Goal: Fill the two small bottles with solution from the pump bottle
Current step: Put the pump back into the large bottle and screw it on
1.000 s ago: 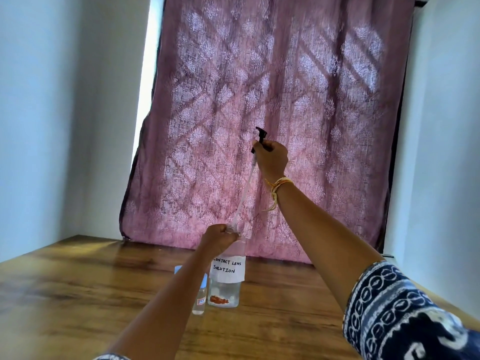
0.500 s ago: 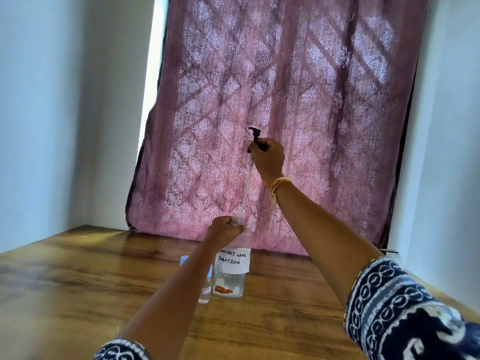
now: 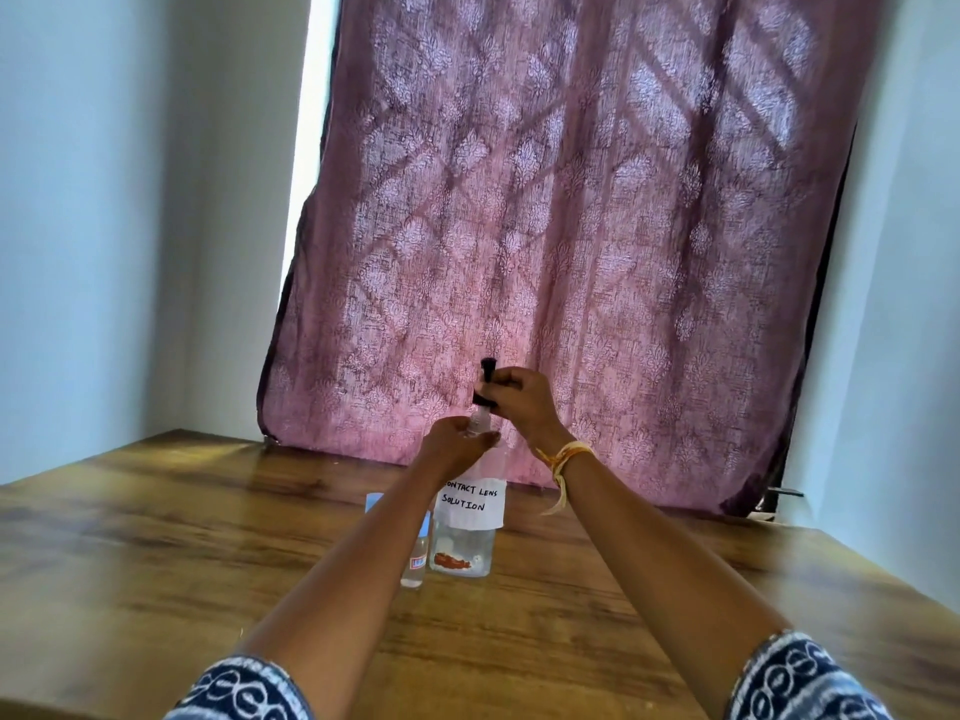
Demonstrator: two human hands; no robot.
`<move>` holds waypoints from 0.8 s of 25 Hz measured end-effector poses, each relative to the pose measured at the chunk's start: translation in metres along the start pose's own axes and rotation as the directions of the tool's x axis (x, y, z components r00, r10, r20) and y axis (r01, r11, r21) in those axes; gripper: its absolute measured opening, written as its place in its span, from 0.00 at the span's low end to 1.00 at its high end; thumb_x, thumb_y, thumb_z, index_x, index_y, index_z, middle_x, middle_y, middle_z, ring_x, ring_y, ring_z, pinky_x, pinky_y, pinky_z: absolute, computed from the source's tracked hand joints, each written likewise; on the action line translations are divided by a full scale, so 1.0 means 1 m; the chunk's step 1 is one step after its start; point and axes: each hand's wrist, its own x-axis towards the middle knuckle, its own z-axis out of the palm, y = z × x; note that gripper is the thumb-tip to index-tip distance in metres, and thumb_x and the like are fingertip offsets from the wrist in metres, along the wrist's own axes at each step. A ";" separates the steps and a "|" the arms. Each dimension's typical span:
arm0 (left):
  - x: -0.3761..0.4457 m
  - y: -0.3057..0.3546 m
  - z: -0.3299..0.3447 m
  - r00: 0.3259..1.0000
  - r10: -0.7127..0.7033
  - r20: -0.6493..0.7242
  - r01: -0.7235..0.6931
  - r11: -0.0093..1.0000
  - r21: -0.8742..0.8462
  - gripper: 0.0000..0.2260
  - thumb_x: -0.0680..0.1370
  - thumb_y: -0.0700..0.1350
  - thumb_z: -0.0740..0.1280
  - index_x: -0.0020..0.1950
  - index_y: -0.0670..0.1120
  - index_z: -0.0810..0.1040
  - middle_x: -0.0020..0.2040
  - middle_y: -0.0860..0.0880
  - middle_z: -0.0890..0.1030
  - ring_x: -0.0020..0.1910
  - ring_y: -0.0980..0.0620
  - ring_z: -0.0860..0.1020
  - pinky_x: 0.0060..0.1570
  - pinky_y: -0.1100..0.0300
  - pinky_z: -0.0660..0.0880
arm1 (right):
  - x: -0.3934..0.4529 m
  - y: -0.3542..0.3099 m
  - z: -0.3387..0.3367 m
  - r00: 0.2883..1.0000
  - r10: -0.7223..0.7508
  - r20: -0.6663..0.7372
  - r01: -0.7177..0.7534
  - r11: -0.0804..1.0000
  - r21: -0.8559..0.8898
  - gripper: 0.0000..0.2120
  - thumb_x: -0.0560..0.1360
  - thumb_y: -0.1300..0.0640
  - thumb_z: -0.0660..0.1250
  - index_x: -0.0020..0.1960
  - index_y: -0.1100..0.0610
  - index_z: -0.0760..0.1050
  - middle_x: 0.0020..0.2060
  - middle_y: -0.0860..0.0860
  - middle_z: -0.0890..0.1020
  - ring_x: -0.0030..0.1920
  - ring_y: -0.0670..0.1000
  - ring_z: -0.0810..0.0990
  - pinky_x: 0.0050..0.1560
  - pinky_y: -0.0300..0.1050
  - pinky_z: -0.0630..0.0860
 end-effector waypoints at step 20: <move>-0.033 0.004 0.025 0.988 0.152 0.038 -0.154 0.986 0.066 0.28 0.59 0.57 0.81 0.56 0.52 0.81 0.51 0.50 0.86 0.47 0.54 0.83 0.49 0.58 0.79 | -0.049 0.000 -0.053 0.990 0.006 0.139 -0.007 1.000 0.006 0.12 0.73 0.66 0.70 0.55 0.70 0.79 0.52 0.67 0.82 0.47 0.57 0.82 0.54 0.47 0.81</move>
